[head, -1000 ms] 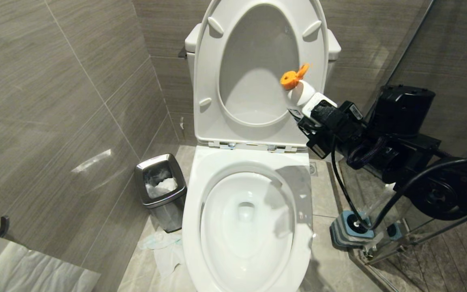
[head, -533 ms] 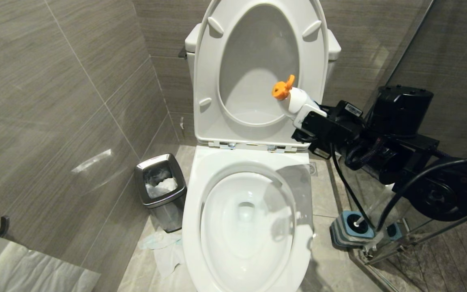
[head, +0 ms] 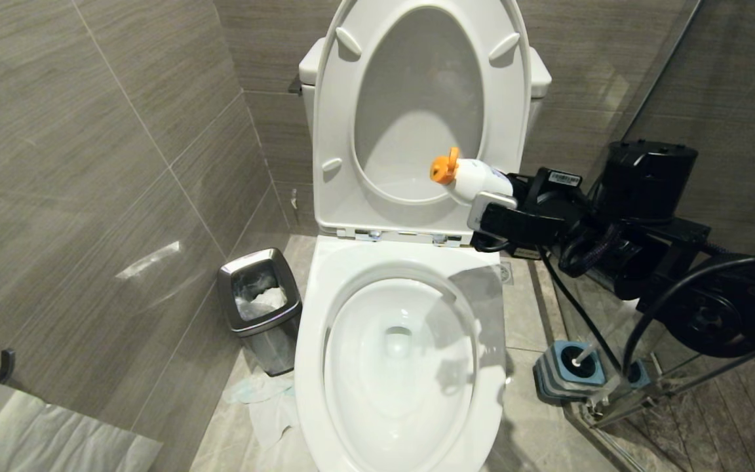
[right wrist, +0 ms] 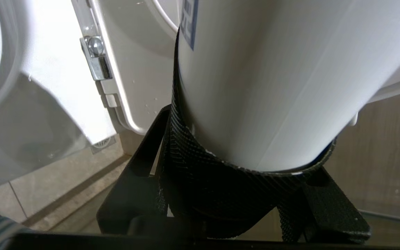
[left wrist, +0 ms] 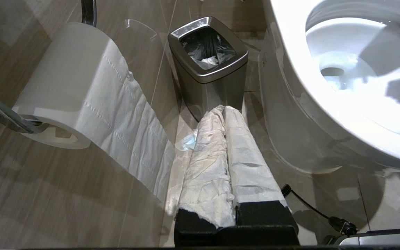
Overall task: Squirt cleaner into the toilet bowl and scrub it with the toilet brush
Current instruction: Pour in the cleaning agent
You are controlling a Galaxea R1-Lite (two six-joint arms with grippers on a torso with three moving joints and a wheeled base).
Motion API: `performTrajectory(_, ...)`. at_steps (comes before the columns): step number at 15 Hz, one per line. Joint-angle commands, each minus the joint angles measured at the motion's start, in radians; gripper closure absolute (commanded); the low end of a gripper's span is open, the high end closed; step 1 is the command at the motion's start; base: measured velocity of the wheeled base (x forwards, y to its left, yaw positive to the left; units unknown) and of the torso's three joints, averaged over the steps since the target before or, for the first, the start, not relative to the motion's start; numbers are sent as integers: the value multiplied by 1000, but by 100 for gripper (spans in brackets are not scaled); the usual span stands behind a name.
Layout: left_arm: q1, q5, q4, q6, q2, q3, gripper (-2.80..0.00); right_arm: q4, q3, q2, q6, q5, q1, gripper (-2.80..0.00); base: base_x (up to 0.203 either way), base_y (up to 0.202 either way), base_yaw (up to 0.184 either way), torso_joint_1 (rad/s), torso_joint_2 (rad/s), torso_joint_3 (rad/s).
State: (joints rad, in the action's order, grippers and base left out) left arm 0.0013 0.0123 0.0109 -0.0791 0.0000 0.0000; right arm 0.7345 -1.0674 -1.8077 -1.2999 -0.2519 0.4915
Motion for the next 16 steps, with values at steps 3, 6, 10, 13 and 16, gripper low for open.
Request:
performTrajectory(3,0,0,0,2,2,0,0,-56,0,34,-102,-1,0,0,0,0,0,0,0,0)
performTrajectory(6,0,-2,0,5,1,0,0,-77,1,56,-186,-1,-1,0,0,0,0,0,0,0)
performTrajectory(10,0,0,0,0,1,0,0,-103,3,75,-266,-50,-1,0,0,0,0,0,0,0)
performTrajectory(13,0,1,-1,-2,2,0,0,-106,3,82,-348,-81,-1,0,0,0,0,0,0,0)
performTrajectory(16,0,2,-2,-4,2,0,0,-134,-1,80,-417,-86,-1,0,0,0,0,0,0,0)
